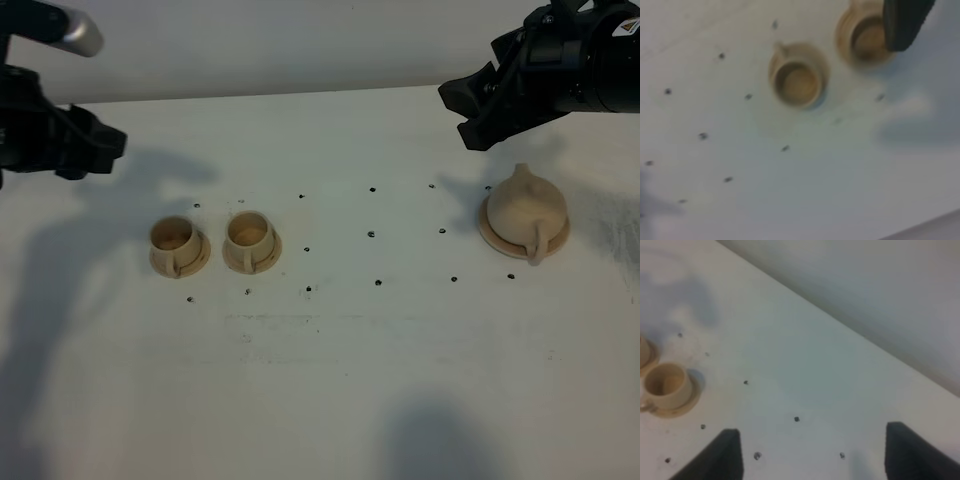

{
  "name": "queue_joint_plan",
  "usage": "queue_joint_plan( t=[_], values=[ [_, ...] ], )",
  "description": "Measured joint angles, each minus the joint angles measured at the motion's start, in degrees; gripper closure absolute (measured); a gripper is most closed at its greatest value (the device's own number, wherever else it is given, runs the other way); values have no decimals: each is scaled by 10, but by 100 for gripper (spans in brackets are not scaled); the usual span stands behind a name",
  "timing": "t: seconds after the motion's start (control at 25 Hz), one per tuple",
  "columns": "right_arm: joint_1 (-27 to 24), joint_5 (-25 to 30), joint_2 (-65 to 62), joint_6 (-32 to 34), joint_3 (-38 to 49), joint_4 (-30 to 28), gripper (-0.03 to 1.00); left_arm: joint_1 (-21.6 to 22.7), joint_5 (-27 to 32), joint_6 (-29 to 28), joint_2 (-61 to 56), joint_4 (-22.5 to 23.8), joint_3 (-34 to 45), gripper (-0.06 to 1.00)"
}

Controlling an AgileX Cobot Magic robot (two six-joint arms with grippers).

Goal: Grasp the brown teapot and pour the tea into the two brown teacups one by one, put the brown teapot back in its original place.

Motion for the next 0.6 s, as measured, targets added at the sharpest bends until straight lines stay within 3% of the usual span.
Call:
queue_joint_plan(
  t=[0.2, 0.6],
  values=[
    [0, 3, 0, 18, 0, -2, 39, 0, 36, -148, -74, 92, 6, 50],
    [0, 2, 0, 34, -2, -2, 39, 0, 28, -227, -290, 119, 142, 61]
  ],
)
